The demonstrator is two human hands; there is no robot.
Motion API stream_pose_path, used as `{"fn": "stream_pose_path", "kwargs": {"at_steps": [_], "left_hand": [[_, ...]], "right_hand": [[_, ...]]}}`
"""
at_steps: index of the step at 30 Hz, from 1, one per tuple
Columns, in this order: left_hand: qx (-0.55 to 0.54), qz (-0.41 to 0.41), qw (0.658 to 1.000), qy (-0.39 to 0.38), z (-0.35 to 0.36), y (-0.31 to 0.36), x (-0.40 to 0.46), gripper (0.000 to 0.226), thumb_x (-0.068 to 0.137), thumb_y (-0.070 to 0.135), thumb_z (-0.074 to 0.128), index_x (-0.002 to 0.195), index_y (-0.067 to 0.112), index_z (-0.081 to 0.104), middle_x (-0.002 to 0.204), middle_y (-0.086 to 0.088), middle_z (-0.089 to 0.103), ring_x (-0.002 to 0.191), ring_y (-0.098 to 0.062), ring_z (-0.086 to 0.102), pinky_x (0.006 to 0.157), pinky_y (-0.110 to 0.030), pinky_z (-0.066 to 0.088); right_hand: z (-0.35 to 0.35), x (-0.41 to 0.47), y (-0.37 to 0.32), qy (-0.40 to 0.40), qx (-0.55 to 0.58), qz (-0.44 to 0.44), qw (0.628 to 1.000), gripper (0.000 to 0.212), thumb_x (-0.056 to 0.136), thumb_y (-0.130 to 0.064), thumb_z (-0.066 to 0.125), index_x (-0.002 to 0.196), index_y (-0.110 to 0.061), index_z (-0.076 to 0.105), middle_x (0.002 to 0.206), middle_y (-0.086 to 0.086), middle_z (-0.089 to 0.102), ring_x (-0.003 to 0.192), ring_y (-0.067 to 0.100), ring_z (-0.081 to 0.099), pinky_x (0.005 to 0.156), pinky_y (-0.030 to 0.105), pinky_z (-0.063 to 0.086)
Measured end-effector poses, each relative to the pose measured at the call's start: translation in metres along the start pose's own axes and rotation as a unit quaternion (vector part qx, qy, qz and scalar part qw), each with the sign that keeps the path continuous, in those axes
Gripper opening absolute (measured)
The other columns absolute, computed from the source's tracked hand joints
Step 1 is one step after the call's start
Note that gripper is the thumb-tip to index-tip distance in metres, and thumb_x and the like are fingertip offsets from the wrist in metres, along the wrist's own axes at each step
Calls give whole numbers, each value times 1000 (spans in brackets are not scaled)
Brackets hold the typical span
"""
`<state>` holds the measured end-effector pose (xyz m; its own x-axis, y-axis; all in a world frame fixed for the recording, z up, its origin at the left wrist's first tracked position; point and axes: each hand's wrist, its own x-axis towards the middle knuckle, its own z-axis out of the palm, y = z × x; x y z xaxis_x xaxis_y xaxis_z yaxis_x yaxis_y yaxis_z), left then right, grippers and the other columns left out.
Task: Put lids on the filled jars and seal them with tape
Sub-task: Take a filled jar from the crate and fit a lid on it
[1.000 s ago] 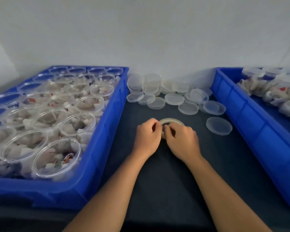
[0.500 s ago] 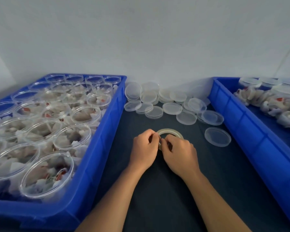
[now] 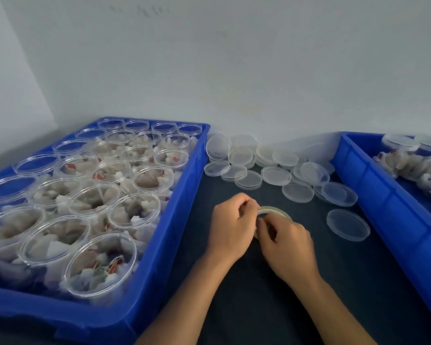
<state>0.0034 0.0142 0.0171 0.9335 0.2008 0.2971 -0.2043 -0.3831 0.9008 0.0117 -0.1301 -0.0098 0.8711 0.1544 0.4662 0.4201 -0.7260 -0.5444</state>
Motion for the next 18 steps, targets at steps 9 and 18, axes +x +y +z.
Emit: {"fn": "stream_pose_path", "kwargs": {"at_steps": [9, 18], "left_hand": [[271, 109, 940, 174, -63, 99, -8, 26, 100, 33, 39, 115, 28, 59, 111, 8, 59, 103, -15, 52, 80, -35, 46], [488, -79, 869, 6, -158, 67, 2, 31, 105, 16, 54, 136, 17, 51, 113, -4, 61, 108, -25, 59, 82, -41, 51]], "right_hand": [[2, 80, -115, -122, 219, -32, 968, 18, 105, -4, 54, 113, -16, 65, 93, -10, 62, 92, 16, 65, 86, 40, 55], [35, 122, -175, -286, -24, -174, 942, 38, 89, -19, 56, 62, -42, 44, 95, -5, 50, 97, 21, 51, 88, 45, 52]]}}
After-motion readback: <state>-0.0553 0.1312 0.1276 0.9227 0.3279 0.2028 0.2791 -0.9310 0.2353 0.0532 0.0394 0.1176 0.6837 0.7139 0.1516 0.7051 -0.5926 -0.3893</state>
